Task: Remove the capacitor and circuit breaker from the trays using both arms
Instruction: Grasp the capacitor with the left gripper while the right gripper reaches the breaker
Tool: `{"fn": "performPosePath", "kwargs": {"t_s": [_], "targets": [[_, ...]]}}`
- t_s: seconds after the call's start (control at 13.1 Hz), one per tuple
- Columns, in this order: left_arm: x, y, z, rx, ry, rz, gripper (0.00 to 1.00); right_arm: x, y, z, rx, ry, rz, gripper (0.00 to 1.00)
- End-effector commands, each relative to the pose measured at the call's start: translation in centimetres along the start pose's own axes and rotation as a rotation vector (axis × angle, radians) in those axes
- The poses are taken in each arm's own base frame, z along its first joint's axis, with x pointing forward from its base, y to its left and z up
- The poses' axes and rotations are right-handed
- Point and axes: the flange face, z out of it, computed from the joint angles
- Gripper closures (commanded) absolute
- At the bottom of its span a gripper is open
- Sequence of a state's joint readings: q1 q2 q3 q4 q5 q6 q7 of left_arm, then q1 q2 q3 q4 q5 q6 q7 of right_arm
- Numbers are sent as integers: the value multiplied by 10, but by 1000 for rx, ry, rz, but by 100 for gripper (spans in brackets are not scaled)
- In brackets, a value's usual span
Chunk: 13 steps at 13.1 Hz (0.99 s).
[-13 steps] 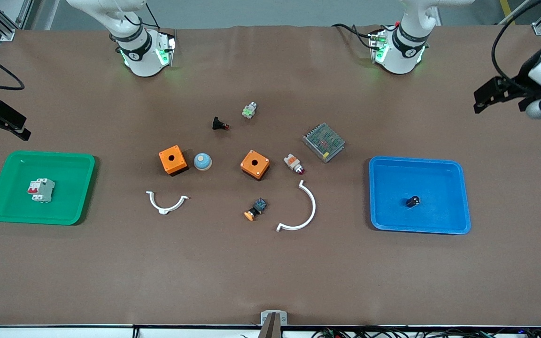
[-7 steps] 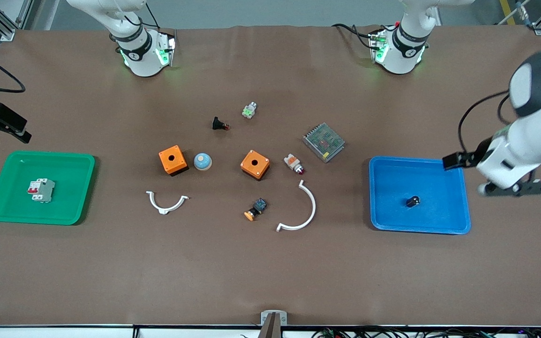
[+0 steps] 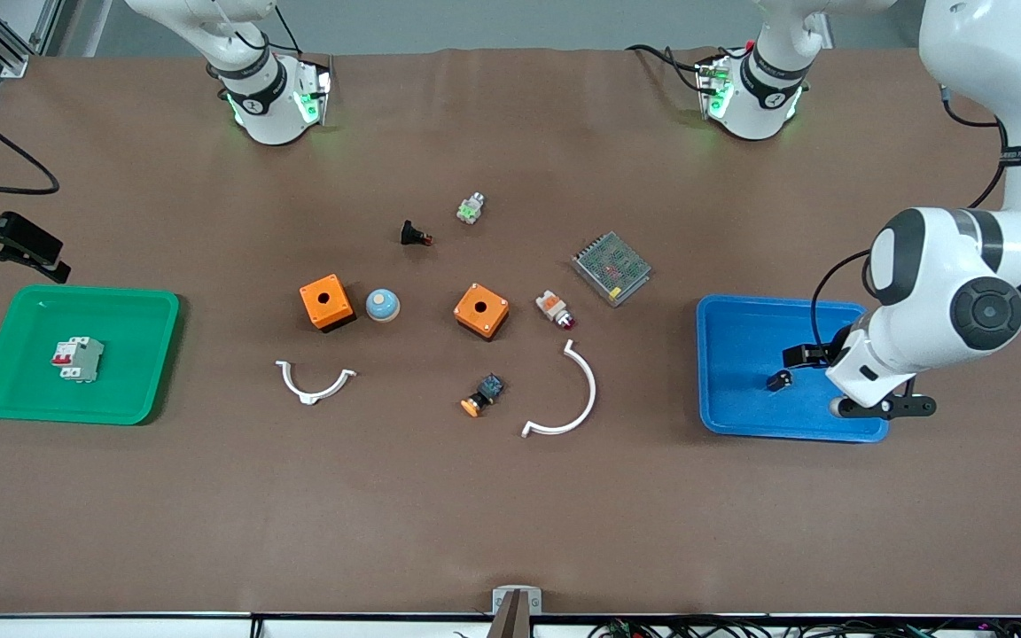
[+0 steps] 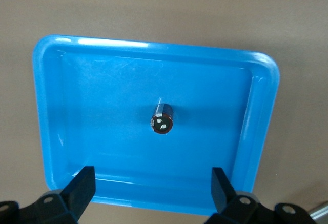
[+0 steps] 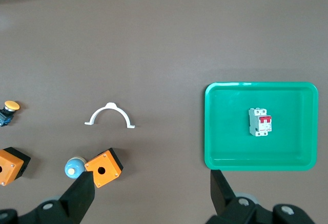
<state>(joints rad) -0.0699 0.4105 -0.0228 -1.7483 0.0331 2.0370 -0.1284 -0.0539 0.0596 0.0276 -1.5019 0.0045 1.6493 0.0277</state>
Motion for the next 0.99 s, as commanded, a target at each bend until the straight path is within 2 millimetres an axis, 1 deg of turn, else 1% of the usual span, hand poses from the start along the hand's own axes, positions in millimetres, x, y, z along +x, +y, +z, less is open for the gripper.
{"fn": "performPosePath", "kwargs": {"t_s": [0.0, 0.08, 0.15, 0.23, 0.31, 0.38, 0.46, 0.53, 0.61, 0.76, 0.84, 0.92], "targets": [[1, -4, 25, 0, 5, -29, 4, 13, -7, 21, -3, -31, -16, 0], [3, -3, 33, -1, 7, -29, 5, 16, -6, 25, 1, -31, -15, 0], [5, -3, 43, -1, 2, -29, 11, 18, -2, 33, -2, -43, -6, 0], [8, -1, 57, -2, -1, -26, 20, 19, 5, 45, -20, -72, -4, 0], [10, -2, 67, -3, 0, -28, 28, 24, 13, 70, -42, -116, 4, 0], [10, -1, 77, -2, -6, -25, 31, 32, 29, 98, -75, -151, 18, 0], [8, -1, 83, 2, -16, -21, 31, 39, 44, 125, -101, -188, 28, 0], [8, -2, 86, 0, -9, -22, 34, 45, 59, 153, -126, -222, 29, 0], [7, -2, 93, 0, -9, -23, 36, 47, 85, 176, -122, -248, 21, 0], [10, -2, 103, -4, 5, -24, 38, 51, 133, 206, -94, -252, -84, 0], [10, -2, 105, -5, 3, -27, 40, 51, 162, 219, -84, -241, -130, 0], [10, -1, 105, -7, 3, -29, 45, 53, 179, 229, -81, -223, -162, 0]]}}
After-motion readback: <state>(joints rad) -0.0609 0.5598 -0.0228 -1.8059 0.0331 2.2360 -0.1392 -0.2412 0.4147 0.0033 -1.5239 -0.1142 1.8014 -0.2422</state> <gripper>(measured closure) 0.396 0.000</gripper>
